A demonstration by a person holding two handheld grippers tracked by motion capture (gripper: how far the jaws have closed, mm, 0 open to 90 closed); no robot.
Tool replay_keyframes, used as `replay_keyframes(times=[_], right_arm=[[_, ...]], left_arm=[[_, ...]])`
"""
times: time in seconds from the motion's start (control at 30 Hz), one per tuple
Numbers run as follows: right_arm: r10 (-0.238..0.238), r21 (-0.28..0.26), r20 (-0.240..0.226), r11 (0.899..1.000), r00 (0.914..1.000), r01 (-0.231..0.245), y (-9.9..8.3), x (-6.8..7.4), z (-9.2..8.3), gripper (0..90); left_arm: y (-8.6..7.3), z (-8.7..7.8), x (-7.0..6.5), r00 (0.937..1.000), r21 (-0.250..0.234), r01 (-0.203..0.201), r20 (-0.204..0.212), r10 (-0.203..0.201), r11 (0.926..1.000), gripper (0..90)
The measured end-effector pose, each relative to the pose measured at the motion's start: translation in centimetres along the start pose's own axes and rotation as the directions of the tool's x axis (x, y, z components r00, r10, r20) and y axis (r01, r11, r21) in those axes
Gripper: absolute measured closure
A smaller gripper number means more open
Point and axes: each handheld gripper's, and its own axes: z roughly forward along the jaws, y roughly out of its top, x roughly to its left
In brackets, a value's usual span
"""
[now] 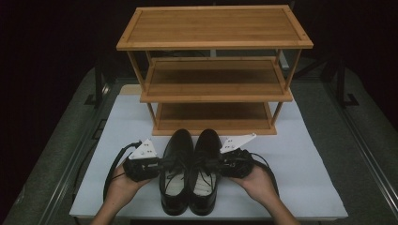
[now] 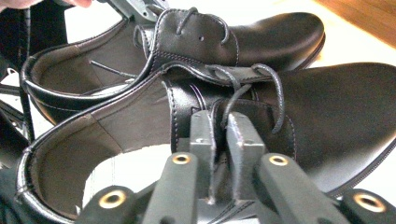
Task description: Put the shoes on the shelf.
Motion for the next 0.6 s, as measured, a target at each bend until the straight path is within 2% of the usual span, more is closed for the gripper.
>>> replay_keyframes(times=[0.1, 0.27, 0.47, 0.6], right_arm=[[-0.013, 0.008, 0.005, 1.000, 0.9999, 0.013, 0.0, 0.1, 0.0, 86.0], [-0.006, 0.004, 0.014, 1.000, 0.9999, 0.006, 0.0, 0.0, -0.2, 86.6], [0.011, -0.020, 0.072, 1.000, 0.9974, -0.010, 0.0, -0.3, -1.0, 87.0], [0.019, -0.026, 0.094, 1.000, 0.9954, -0.017, 0.0, -0.6, -1.5, 87.2]], left_arm=[[0.0, 0.0, -0.1, 0.9999, 0.004, -0.009, -0.013, 0.009, 1.0000, 85.8], [0.1, -0.1, -0.5, 0.9990, -0.004, -0.009, -0.043, 0.009, 1.0000, 87.0], [0.5, -0.5, -0.9, 0.9969, -0.005, -0.019, -0.077, 0.018, 0.9998, 87.2], [0.6, -0.8, -0.7, 0.9944, -0.017, -0.005, -0.105, 0.004, 0.9998, 87.5]])
